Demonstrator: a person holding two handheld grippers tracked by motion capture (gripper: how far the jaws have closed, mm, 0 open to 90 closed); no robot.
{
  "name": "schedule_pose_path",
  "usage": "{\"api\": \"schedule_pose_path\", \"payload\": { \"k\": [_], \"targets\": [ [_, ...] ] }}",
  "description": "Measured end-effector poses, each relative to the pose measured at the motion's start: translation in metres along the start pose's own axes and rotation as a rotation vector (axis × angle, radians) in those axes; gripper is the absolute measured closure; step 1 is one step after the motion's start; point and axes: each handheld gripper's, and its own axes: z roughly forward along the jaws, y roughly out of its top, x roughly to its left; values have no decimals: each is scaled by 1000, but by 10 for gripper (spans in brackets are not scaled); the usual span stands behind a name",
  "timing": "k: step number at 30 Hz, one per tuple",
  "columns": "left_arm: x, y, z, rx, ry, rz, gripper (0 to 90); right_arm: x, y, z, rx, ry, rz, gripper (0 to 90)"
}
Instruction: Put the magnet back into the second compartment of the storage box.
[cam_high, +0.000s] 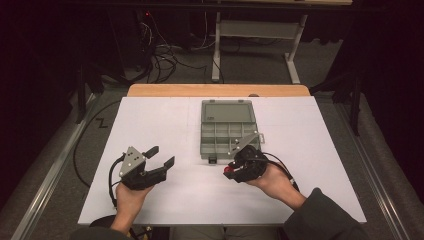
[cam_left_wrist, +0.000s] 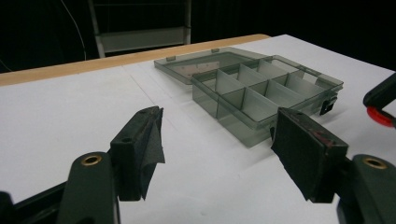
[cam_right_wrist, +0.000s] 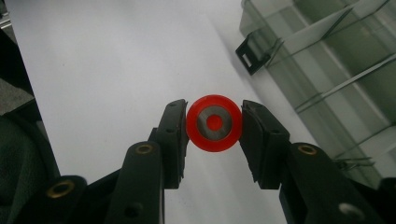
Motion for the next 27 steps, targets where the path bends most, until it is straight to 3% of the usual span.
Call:
{"api": "schedule_pose_path", "payload": {
  "k": [4, 11, 21, 27],
  "targets": [
    [-1, 0, -1, 0, 3, 8, 328, -5, 3, -2, -16, -6, 9, 643],
    [1, 0, 1, 0, -4, -4, 328, -19, 9, 3, 7, -1, 37, 643],
    [-2, 1, -2, -15, -10, 6, 329, -31, 14, 2, -18, -36, 73, 643],
    [-6, 2, -3, -15, -7, 51, 334, -40, 15, 1, -26, -39, 91, 643]
  ]
}}
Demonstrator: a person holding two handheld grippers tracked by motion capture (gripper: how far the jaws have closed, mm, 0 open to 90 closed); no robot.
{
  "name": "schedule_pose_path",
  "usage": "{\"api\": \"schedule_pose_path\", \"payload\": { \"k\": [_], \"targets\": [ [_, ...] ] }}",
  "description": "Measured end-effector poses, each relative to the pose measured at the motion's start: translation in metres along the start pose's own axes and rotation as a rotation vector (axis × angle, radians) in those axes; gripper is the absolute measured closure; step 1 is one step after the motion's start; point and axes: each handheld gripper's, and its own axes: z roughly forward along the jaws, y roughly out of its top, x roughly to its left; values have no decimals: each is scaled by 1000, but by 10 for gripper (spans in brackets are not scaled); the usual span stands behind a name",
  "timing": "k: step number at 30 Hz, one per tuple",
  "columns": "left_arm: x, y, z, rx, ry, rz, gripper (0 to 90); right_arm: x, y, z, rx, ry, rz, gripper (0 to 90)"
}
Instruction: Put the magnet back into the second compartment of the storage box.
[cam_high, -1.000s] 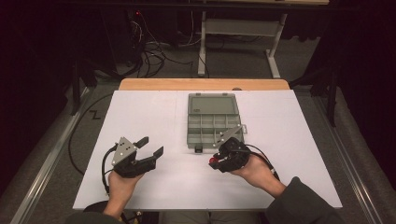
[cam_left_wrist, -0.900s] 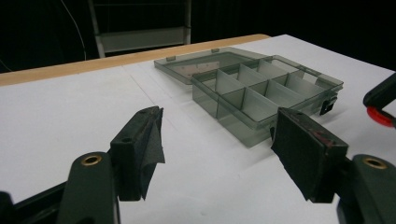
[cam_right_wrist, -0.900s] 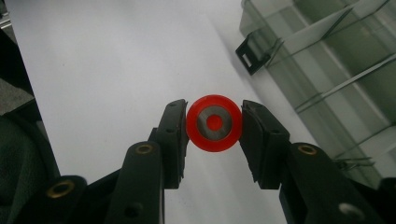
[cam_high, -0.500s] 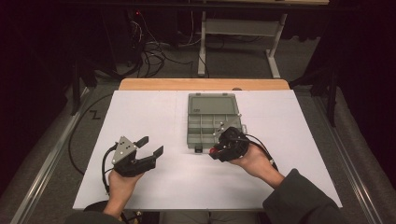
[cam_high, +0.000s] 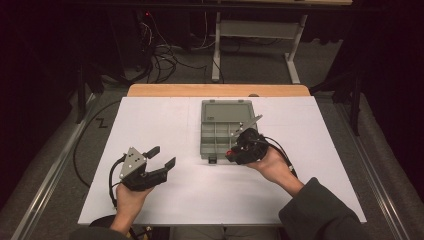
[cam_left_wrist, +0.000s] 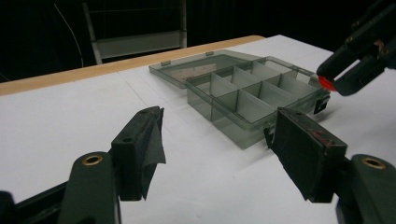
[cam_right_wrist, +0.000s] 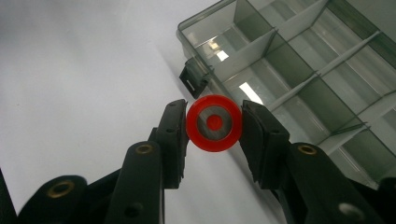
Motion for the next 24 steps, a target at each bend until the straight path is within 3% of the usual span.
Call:
{"api": "schedule_pose_path", "payload": {
  "k": [5, 11, 24],
  "targets": [
    [2, 0, 0, 1, 5, -9, 336, -8, 2, 1, 3, -4, 32, 643],
    [2, 0, 1, 1, 6, -13, 336, -14, 6, -3, -6, -15, 37, 643],
    [3, 0, -2, -17, 13, -24, 335, -27, 22, 7, 13, -40, 64, 643]
  ]
}}
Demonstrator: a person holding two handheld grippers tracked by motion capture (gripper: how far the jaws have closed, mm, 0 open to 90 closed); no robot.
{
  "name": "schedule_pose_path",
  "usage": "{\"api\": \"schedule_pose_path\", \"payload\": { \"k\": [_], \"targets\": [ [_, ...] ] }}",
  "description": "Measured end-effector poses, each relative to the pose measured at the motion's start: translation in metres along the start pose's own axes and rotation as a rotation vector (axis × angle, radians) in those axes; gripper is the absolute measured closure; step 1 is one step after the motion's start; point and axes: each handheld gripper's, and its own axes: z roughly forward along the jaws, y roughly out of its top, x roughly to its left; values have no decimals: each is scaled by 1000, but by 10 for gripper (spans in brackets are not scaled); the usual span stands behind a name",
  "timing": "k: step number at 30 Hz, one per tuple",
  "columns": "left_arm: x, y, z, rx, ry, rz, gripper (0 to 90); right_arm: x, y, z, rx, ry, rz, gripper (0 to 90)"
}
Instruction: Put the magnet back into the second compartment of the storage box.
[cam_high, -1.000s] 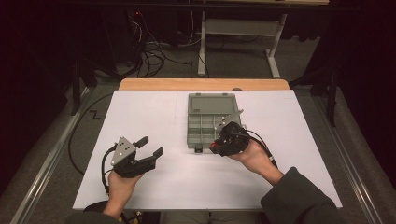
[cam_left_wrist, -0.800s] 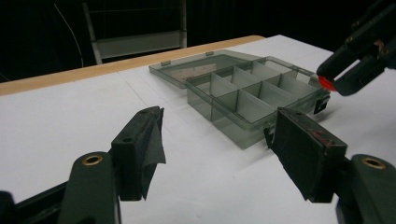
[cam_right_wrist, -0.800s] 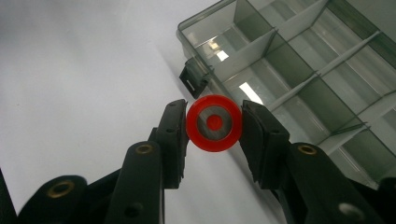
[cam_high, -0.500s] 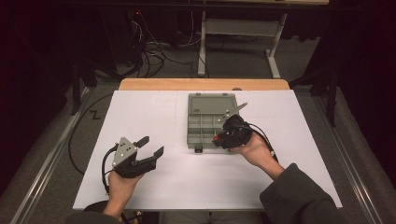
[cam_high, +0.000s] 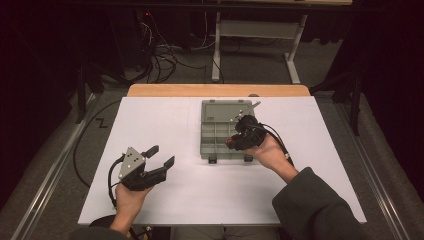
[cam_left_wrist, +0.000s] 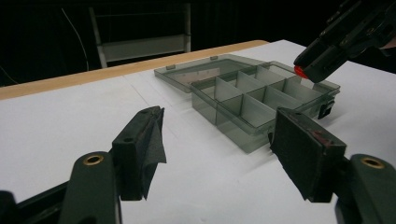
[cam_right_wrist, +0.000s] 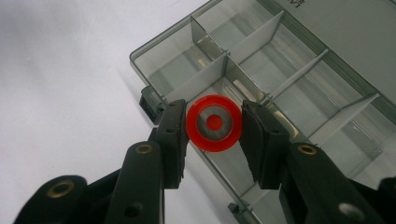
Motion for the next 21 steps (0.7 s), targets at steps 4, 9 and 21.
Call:
{"api": "schedule_pose_path", "payload": {
  "k": [4, 9, 21],
  "targets": [
    [0, 0, 0, -2, 1, -1, 335, -2, 2, 2, 0, -5, 5, 643],
    [0, 0, 2, 7, -5, 5, 335, -8, 5, 4, -2, -15, 26, 643],
    [0, 0, 0, -2, 9, 5, 333, -18, 11, 10, -7, -33, 49, 642]
  ]
}}
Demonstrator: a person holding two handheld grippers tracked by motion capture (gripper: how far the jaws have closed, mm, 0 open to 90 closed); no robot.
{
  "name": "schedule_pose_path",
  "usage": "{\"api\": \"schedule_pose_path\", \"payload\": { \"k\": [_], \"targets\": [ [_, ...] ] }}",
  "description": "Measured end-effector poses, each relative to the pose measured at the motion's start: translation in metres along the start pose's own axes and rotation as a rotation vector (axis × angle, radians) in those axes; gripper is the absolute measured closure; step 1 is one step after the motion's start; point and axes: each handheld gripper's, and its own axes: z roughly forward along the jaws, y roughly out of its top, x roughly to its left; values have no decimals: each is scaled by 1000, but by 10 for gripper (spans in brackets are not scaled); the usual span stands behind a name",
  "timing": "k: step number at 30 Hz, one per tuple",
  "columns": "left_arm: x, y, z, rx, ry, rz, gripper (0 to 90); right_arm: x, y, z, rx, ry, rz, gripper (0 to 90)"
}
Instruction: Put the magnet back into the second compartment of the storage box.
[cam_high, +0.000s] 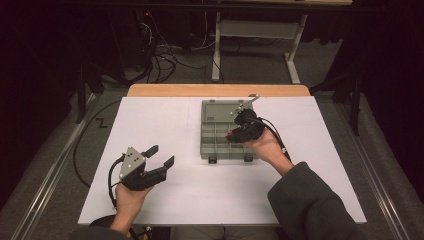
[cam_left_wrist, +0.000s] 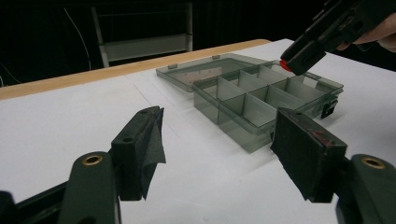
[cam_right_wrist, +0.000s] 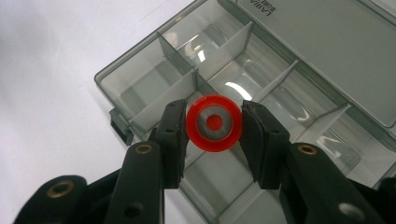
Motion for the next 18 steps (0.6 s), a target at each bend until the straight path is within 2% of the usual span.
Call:
{"api": "schedule_pose_path", "payload": {
  "k": [8, 14, 18],
  "targets": [
    [0, 0, 0, -1, -3, 0, 334, -4, 3, 9, 10, -9, 30, 642],
    [1, 0, 1, 3, -4, -10, 333, -7, 5, 13, 1, -21, 17, 640],
    [1, 0, -1, -3, -7, -7, 334, -8, 8, 12, -1, -35, 29, 640]
  ]
}}
